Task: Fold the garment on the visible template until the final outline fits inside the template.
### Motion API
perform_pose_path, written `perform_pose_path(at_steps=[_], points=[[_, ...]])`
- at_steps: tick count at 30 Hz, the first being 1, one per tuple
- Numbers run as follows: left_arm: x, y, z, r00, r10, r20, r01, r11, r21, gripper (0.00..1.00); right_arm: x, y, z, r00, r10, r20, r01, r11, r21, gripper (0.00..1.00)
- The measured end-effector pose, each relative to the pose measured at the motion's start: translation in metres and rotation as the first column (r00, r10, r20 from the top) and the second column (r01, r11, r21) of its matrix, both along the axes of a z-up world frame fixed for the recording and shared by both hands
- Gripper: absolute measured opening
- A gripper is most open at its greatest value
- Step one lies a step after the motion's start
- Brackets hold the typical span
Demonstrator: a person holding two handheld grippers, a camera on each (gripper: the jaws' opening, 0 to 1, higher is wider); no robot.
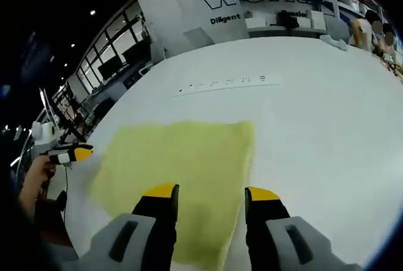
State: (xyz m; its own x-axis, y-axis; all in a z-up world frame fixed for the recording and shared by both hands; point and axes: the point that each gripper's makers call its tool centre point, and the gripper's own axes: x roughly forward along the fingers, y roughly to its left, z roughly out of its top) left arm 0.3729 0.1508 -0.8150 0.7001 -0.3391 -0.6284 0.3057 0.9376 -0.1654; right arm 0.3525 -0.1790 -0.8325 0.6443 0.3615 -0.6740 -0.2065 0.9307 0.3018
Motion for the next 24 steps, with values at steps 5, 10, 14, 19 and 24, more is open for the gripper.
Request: perform_pose_path(at_steps=[5,10,14,19,24], points=[[-0.023,0.004,-0.008,1.000,0.015,-0.025,-0.015,1.000,-0.015,0.41,-0.016,-0.002,-0.001,1.000,-0.010,0.002,0.010,1.000,0.002,0.37],[-0.046,0.002,-0.019,0.998,0.010,-0.055,-0.012,0.999,-0.031,0.37,-0.033,-0.003,-0.006,1.000,-0.011,-0.013,0.011,0.999,0.034,0.35],[-0.061,-0.004,-0.030,0.995,0.007,-0.102,-0.012,0.999,-0.048,0.30,-0.052,-0.007,-0.017,0.999,0.005,-0.053,-0.005,1.000,0.002,0.33],[-0.068,-0.012,-0.033,0.994,0.003,-0.108,-0.010,0.998,-0.059,0.26,-0.059,-0.008,-0.016,0.999,-0.007,-0.033,0.008,1.000,0.022,0.28],[-0.077,-0.017,-0.041,0.991,-0.003,-0.131,-0.004,0.999,-0.049,0.24,-0.068,-0.008,-0.023,0.999,0.017,-0.045,-0.015,0.999,0.028,0.24]])
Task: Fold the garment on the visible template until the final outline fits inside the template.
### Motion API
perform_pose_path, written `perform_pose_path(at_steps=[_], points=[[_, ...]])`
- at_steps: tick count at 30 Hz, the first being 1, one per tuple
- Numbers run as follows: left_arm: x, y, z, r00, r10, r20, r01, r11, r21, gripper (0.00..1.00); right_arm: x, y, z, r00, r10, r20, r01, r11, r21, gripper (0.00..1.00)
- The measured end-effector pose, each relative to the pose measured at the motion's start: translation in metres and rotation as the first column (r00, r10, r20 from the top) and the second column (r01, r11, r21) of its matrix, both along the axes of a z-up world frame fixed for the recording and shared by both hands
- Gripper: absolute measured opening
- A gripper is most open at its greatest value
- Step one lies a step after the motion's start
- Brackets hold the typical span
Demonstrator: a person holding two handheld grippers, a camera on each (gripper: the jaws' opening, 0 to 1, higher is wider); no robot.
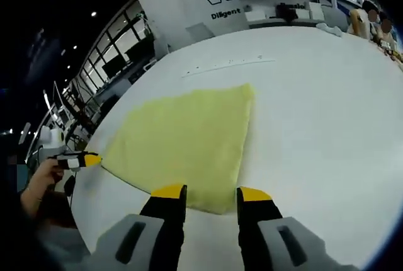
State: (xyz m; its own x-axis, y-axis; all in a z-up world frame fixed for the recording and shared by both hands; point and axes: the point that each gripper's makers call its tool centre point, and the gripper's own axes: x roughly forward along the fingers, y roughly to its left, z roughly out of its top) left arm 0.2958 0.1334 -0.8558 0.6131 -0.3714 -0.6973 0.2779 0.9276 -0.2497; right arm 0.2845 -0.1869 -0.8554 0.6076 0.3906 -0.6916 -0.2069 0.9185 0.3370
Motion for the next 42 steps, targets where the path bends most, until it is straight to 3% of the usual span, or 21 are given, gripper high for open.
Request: perform_pose_path(at_steps=[8,19,21,32,42], points=[[0.000,-0.002,-0.001,1.000,-0.001,-0.001,0.001,1.000,0.007,0.09,-0.008,-0.005,-0.006,1.000,0.007,-0.008,-0.007,1.000,-0.003,0.11],[0.001,-0.003,-0.005,1.000,-0.020,-0.017,0.020,1.000,-0.001,0.04,-0.012,-0.006,-0.008,0.998,0.067,0.014,-0.067,0.998,-0.020,0.01],[0.000,-0.003,-0.004,1.000,-0.023,-0.013,0.023,1.000,0.007,0.03,-0.012,-0.005,-0.007,0.994,0.101,0.036,-0.099,0.994,-0.045,0.00],[-0.007,0.000,-0.005,0.999,-0.007,-0.041,0.007,1.000,-0.013,0.02,-0.019,-0.013,-0.006,0.991,0.132,0.006,-0.132,0.988,-0.077,0.00],[-0.031,0.002,-0.005,0.999,-0.002,-0.051,0.001,1.000,-0.013,0.02,-0.037,-0.012,-0.008,0.987,0.157,-0.025,-0.159,0.982,-0.102,0.00]])
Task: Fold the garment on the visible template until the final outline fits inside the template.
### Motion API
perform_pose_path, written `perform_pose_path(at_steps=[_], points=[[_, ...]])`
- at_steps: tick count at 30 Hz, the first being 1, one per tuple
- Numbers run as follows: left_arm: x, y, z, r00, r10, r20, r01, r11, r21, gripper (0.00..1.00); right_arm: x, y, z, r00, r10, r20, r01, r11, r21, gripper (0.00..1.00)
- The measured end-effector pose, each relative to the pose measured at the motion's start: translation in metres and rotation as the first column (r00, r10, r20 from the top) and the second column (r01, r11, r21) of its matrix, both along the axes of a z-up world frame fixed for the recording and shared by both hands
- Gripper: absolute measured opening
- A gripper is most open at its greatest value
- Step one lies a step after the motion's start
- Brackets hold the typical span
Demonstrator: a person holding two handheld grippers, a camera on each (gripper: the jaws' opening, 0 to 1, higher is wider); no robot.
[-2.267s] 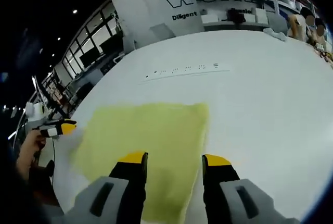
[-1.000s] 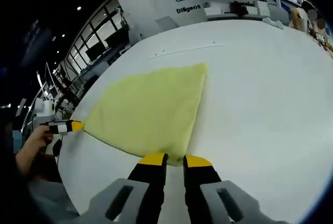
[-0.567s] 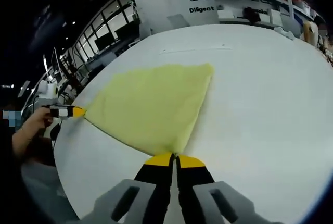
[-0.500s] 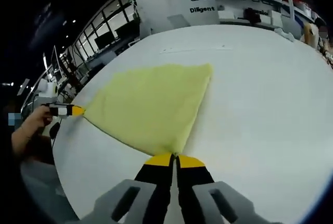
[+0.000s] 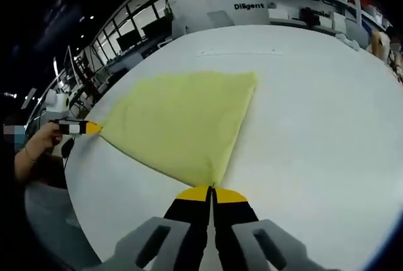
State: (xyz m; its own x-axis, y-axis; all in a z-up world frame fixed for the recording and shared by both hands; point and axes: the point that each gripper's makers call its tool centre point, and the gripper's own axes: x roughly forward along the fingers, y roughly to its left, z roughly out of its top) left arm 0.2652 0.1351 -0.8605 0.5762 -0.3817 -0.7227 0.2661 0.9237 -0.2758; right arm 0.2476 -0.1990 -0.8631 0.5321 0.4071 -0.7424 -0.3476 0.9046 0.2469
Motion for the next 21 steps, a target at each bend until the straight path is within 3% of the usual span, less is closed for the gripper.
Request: perform_pose_path(at_steps=[9,12,21], points=[[-0.016,0.001,-0.001,1.000,-0.019,-0.002,0.019,1.000,0.012,0.02,-0.025,-0.001,-0.001,1.000,0.008,-0.024,-0.008,1.000,-0.014,0.00],[-0.023,0.000,-0.002,1.000,-0.030,0.008,0.030,0.999,0.042,0.02,-0.032,-0.001,-0.001,1.000,0.017,-0.025,-0.017,0.999,-0.029,0.00],[-0.037,0.002,-0.003,1.000,-0.024,-0.020,0.025,0.998,0.057,0.02,-0.047,-0.001,-0.001,0.999,0.003,-0.040,-0.004,0.999,-0.035,0.00]])
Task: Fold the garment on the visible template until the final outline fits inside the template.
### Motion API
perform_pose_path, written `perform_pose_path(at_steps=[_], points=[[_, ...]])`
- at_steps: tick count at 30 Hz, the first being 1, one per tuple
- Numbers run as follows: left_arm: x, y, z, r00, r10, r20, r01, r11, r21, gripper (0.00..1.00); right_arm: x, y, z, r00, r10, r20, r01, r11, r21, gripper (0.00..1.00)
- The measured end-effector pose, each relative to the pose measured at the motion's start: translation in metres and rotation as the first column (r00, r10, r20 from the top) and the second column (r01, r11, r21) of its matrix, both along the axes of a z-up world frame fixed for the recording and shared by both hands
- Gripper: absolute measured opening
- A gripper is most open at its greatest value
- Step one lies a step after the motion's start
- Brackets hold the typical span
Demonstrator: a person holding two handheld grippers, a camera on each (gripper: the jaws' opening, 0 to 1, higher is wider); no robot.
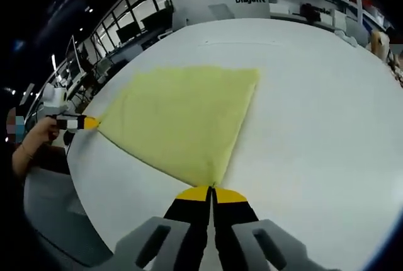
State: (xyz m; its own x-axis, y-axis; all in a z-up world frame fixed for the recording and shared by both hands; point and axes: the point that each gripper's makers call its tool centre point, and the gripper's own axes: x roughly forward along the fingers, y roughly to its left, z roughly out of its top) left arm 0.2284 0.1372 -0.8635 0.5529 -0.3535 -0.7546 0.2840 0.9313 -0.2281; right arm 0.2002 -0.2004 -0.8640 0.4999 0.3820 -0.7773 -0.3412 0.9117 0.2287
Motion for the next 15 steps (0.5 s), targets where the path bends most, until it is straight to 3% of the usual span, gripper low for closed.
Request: perform_pose_path(at_steps=[6,10,13,15], points=[[-0.002,0.001,-0.002,0.999,-0.022,0.026,0.021,1.000,0.023,0.05,-0.002,0.000,-0.002,0.999,0.034,0.028,-0.032,0.998,-0.053,0.00],[0.000,0.002,-0.001,0.999,-0.008,0.031,0.007,1.000,0.024,0.07,-0.001,0.002,-0.003,1.000,0.018,0.012,-0.017,0.999,-0.051,0.00],[0.000,0.003,0.000,0.999,-0.006,0.033,0.005,0.999,0.038,0.10,0.003,0.000,0.001,0.999,0.004,0.035,-0.002,0.997,-0.076,0.01],[0.001,0.005,0.005,0.999,0.013,0.043,-0.014,0.999,0.032,0.13,0.011,-0.004,0.009,0.995,-0.027,0.091,0.035,0.996,-0.083,0.08]])
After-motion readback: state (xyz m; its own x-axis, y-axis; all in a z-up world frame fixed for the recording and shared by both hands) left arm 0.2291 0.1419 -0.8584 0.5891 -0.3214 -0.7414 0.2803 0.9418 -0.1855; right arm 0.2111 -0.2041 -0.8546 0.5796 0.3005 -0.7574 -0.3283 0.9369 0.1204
